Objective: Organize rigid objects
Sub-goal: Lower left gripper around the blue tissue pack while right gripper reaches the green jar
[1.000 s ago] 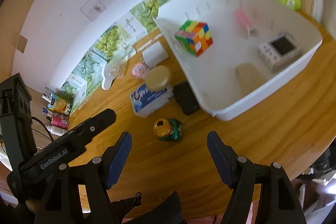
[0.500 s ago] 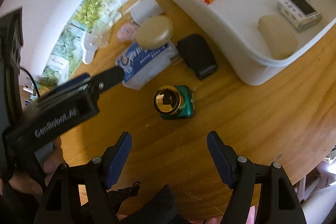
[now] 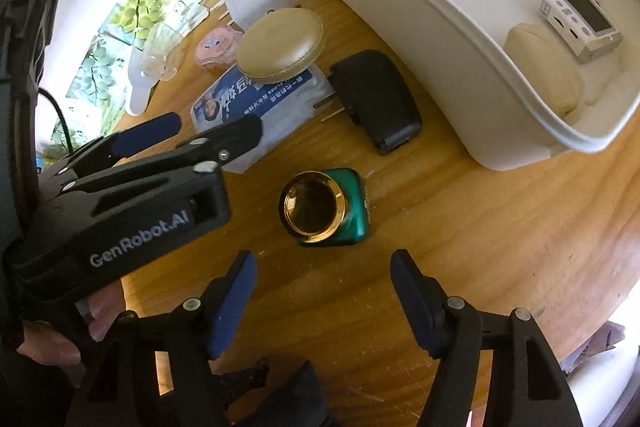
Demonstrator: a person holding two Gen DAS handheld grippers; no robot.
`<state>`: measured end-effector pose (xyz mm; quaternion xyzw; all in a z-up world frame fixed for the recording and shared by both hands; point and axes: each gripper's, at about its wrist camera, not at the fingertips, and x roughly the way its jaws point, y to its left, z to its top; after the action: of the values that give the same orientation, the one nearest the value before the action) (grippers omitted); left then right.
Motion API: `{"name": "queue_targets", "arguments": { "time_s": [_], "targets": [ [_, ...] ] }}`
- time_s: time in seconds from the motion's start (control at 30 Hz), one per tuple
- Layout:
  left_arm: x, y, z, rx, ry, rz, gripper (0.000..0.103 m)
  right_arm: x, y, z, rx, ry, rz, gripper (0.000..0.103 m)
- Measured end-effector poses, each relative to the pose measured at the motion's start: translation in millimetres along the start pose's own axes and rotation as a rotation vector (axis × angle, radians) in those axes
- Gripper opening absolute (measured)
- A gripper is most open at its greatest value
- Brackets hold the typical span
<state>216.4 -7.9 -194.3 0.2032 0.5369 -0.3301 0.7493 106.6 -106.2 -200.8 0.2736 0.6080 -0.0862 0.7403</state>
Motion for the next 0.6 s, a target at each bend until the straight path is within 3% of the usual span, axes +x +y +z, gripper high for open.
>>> {"name": "queue_targets", "arguments": {
  "time_s": [0.43, 0.6],
  "targets": [
    [21, -7, 7, 0.011, -0.008, -0.023, 0.083, 11, 7, 11, -0.015, 0.014, -0.031, 0.055],
    [23, -5, 11, 0.007, -0.038, -0.038, 0.083, 14, 10, 16, -0.034, 0.001, -0.049, 0.042]
  ]
}}
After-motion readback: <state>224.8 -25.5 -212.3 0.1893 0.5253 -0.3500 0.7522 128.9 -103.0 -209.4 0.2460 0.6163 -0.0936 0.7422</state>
